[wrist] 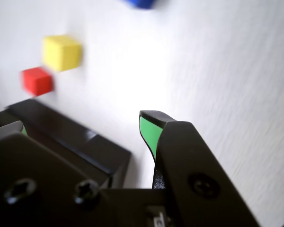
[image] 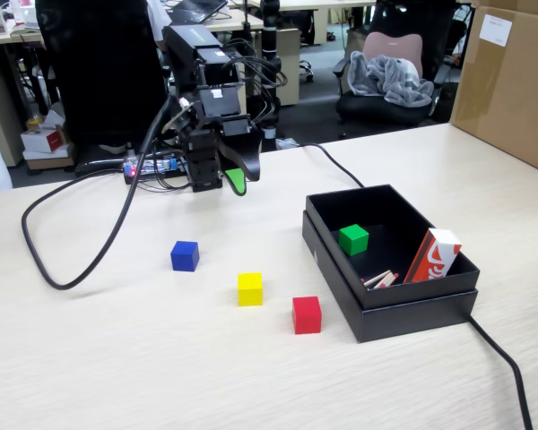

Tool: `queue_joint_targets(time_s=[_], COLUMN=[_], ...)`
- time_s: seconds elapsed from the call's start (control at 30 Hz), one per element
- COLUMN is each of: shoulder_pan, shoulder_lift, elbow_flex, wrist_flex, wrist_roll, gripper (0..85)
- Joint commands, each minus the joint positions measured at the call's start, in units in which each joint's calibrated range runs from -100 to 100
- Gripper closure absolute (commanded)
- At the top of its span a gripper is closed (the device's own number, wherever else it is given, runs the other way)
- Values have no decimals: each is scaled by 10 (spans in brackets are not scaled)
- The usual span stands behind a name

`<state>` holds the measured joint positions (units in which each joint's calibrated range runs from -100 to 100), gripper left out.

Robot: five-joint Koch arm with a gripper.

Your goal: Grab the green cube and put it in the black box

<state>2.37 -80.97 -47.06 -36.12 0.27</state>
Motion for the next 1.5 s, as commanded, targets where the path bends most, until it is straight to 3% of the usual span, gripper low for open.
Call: queue_joint_targets(time_s=[0.0,0.3,0.53,0.7,1.47], shoulder_pan=[-3,-27,-48,-46,-28], shoulder_lift=[-86,-186,-190,-190,-189], elbow_flex=[-35,-207,-366,-480,-497], wrist_flex=[35,135,289,413,364], wrist_roll=[-7,-8,-37,-41,-41], gripper=[363,363,355,358,363])
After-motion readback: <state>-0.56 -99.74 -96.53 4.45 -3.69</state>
